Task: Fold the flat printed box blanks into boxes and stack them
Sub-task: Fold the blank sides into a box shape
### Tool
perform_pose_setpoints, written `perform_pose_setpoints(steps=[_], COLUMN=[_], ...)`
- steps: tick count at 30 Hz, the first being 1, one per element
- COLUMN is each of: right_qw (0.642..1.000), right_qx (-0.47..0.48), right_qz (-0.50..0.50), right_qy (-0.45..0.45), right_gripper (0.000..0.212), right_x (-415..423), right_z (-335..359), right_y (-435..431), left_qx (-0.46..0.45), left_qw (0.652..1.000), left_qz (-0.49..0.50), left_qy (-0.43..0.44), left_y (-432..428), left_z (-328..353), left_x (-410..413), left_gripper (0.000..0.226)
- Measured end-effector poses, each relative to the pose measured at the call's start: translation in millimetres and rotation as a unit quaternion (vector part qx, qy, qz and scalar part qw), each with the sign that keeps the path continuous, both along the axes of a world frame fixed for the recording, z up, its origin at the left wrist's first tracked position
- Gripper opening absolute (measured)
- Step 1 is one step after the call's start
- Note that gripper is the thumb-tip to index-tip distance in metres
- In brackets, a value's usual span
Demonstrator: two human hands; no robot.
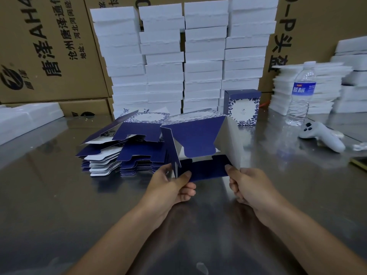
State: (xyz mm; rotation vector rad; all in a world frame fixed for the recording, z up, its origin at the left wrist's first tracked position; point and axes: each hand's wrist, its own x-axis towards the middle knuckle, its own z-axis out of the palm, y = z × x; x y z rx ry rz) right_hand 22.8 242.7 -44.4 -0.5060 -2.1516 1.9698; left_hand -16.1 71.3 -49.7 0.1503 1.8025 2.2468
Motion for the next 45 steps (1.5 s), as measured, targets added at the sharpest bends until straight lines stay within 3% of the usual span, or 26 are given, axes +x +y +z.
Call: perform_pose_setpoints(steps=[8, 11, 17, 23, 29, 37, 45], right_qw=[0.990, 0.990, 0.984, 0.978, 0.978, 0.974, 0.966], right_qx=[-0.128, -0.130, -0.165, -0.190, -0.192, -0.199, -0.235], right_qz=[0.049, 0.053, 0.061, 0.090, 0.078, 0.106, 0.103], right_qy=[-0.029, -0.019, -0.015, -0.012, -0.007, -0.009, -0.029], right_gripper=[0.042, 0.042, 0.045, 0.048, 0.049, 0.053, 0.049], right_x=[4, 3, 5, 6, 5, 6, 6], right_z=[7, 5, 6, 4, 4, 2, 3], right_y=[-10, -13, -19, -22, -26, -31, -29], left_qx=[0.026, 0.043, 0.035, 0.050, 0.054, 0.040, 0.070], left_qw=[1.000, 0.999, 0.999, 0.999, 0.998, 0.999, 0.997], left_qz=[0.003, -0.002, -0.002, 0.002, -0.014, -0.006, -0.033], left_qy=[-0.006, -0.003, 0.021, 0.022, 0.013, 0.010, -0.007], left_y=[1, 4, 7, 13, 17, 22, 21], left_z=[3, 4, 5, 5, 4, 0, 2], left_x=[1, 3, 7, 10, 10, 11, 12], left_gripper=[0.060, 0.057, 0.020, 0.030, 0.025, 0.051, 0.053])
